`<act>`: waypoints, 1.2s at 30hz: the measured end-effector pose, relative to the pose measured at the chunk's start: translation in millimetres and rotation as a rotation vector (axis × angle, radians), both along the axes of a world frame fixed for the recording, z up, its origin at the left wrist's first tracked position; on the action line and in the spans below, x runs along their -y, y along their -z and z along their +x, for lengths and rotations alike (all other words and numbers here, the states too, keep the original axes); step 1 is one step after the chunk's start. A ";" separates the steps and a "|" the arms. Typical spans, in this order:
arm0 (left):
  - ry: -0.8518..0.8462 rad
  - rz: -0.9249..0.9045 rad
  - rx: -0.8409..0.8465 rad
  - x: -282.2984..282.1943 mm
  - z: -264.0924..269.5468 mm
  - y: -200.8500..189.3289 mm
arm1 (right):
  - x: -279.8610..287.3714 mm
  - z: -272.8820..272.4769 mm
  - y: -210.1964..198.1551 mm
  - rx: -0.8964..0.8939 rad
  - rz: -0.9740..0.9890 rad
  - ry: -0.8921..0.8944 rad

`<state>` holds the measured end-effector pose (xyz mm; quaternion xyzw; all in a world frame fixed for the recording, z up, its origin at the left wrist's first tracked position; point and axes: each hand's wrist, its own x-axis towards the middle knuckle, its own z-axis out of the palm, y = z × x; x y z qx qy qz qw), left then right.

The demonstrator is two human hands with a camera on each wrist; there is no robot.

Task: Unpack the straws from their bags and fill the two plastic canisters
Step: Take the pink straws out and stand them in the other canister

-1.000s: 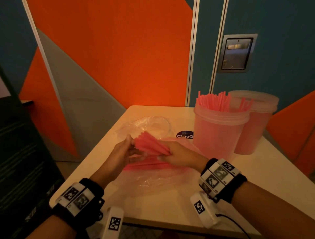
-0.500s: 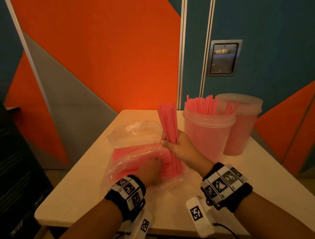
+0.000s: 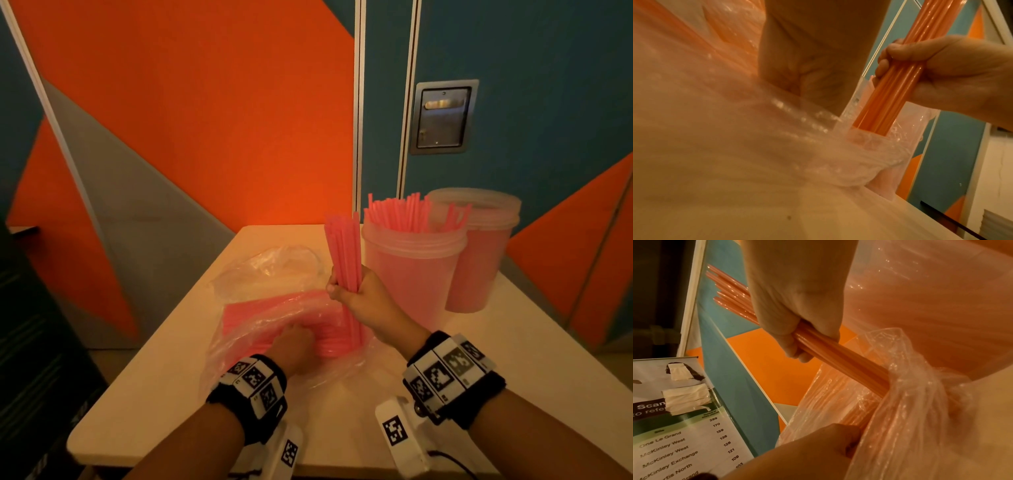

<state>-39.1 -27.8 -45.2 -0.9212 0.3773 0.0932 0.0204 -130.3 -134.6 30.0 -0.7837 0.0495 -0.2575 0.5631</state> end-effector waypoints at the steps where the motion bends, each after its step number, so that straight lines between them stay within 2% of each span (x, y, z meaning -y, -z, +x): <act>1: 0.011 -0.024 -0.010 -0.7 1.4 1.9 | 0.5 -0.5 0.0 0.003 0.006 0.004; 4: 0.058 -0.095 -0.017 -2.0 4.0 6.2 | 2.0 -2.1 -0.3 0.014 0.029 0.013; 10: 0.072 -0.084 -0.015 -6.7 10.2 8.9 | 10.6 -2.7 0.1 0.027 0.035 0.071; 14: 0.060 -0.088 0.055 -12.2 22.9 8.2 | 17.0 -2.0 -0.2 0.068 0.057 0.109; 16: 0.048 -0.130 0.062 -16.2 29.8 3.1 | 17.3 -1.8 -3.2 0.101 0.075 0.149; 21: 0.151 -0.278 0.107 -28.4 39.8 -19.7 | 19.0 0.4 -17.8 0.208 0.116 0.267; 29: 0.228 -0.399 0.119 -61.2 27.5 -55.0 | 32.2 -2.9 -42.5 0.333 0.206 0.284; 36: 0.235 -0.633 -0.031 -77.5 42.7 -47.8 | 41.7 -2.9 -42.6 0.339 0.134 0.322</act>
